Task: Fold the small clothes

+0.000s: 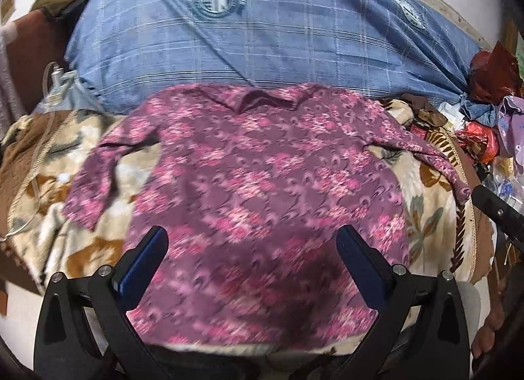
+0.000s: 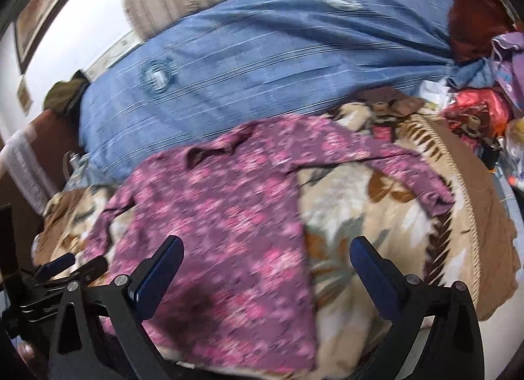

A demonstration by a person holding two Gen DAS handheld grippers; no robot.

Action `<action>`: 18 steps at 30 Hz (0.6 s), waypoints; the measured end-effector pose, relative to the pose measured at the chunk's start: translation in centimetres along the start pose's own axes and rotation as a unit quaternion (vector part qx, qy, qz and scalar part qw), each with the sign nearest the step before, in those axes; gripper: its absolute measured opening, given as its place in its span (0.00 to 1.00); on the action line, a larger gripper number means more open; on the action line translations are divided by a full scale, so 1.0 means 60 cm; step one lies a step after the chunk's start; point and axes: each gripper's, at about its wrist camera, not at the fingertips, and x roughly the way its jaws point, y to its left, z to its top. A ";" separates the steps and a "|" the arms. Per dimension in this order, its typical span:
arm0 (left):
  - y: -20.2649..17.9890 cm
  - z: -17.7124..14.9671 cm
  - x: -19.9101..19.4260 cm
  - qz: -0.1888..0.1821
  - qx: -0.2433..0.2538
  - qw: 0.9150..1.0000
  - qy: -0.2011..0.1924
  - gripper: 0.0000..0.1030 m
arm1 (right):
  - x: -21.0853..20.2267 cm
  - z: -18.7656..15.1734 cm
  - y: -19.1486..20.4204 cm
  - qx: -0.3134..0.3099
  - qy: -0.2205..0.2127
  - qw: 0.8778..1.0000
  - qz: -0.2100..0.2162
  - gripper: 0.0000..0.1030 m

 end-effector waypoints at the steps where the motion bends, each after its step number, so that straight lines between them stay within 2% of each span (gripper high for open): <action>1: -0.009 0.005 0.011 -0.006 0.002 1.000 0.003 1.00 | 0.011 0.004 -0.019 0.007 0.002 1.000 -0.005 0.98; 4: -0.043 0.021 0.046 -0.030 0.015 0.999 0.016 1.00 | 0.038 0.015 -0.087 0.046 0.014 0.999 -0.011 0.94; 8: -0.108 0.041 0.080 -0.063 0.040 0.997 0.029 1.00 | 0.069 0.038 -0.208 0.099 0.010 0.994 -0.045 0.93; 10: -0.141 0.051 0.094 -0.081 0.049 0.995 0.033 1.00 | 0.084 0.050 -0.264 0.125 0.013 0.990 -0.058 0.87; 14: -0.197 0.059 0.106 -0.108 0.060 0.991 0.043 1.00 | 0.101 0.041 -0.393 0.243 0.026 0.969 -0.045 0.81; 18: -0.246 0.053 0.114 -0.117 0.078 0.989 0.051 1.00 | 0.130 0.014 -0.452 0.317 0.048 0.947 -0.027 0.79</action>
